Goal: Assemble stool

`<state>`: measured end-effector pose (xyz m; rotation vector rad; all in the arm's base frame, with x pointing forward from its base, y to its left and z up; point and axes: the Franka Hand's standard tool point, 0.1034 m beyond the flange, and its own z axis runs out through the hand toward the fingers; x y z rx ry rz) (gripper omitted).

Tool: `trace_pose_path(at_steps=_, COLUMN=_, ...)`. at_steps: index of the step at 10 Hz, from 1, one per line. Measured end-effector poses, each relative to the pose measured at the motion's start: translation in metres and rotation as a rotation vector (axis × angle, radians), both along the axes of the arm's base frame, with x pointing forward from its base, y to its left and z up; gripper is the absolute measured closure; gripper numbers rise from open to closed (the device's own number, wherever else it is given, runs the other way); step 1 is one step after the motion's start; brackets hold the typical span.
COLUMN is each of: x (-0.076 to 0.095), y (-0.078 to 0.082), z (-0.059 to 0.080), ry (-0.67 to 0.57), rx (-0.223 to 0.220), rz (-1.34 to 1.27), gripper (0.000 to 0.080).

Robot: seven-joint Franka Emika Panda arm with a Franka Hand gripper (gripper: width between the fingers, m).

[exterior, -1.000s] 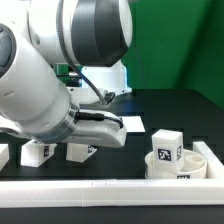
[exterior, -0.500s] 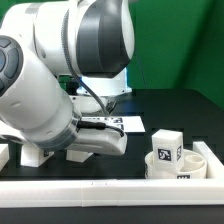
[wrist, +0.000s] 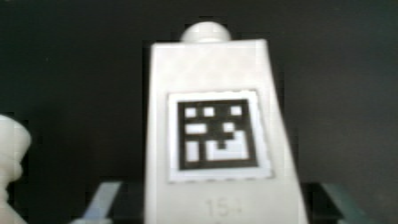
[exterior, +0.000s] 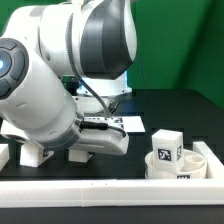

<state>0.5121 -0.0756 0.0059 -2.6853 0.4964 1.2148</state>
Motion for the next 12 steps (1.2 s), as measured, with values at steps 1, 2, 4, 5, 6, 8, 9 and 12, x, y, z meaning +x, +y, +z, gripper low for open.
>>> trace_pose_path(at_steps=1, x=0.0, y=0.0, z=0.0, ry=0.0, rx=0.0, rz=0.0, gripper=0.0462)
trace_pose_path(at_steps=2, x=0.0, y=0.0, z=0.0, ry=0.0, rx=0.0, rz=0.001, gripper=0.0462)
trace_pose_path(at_steps=4, x=0.001, y=0.001, z=0.001, ry=-0.002, rx=0.0, rz=0.002, gripper=0.0462)
trace_pose_path(at_steps=5, x=0.005, y=0.002, z=0.005, ry=-0.006, rx=-0.003, rz=0.01, gripper=0.0462)
trace_pose_path(at_steps=6, x=0.011, y=0.007, z=0.017, ry=-0.017, rx=-0.002, rz=0.021, gripper=0.0462)
trace_pose_path(at_steps=8, x=0.025, y=0.025, z=0.053, ry=-0.026, rx=-0.028, rz=0.017, gripper=0.0462)
trace_pose_path(at_steps=9, x=0.031, y=0.033, z=0.068, ry=-0.03, rx=-0.043, rz=0.012, gripper=0.0461)
trace_pose_path(at_steps=12, x=0.038, y=0.042, z=0.079, ry=-0.053, rx=-0.072, rz=-0.002, gripper=0.0461)
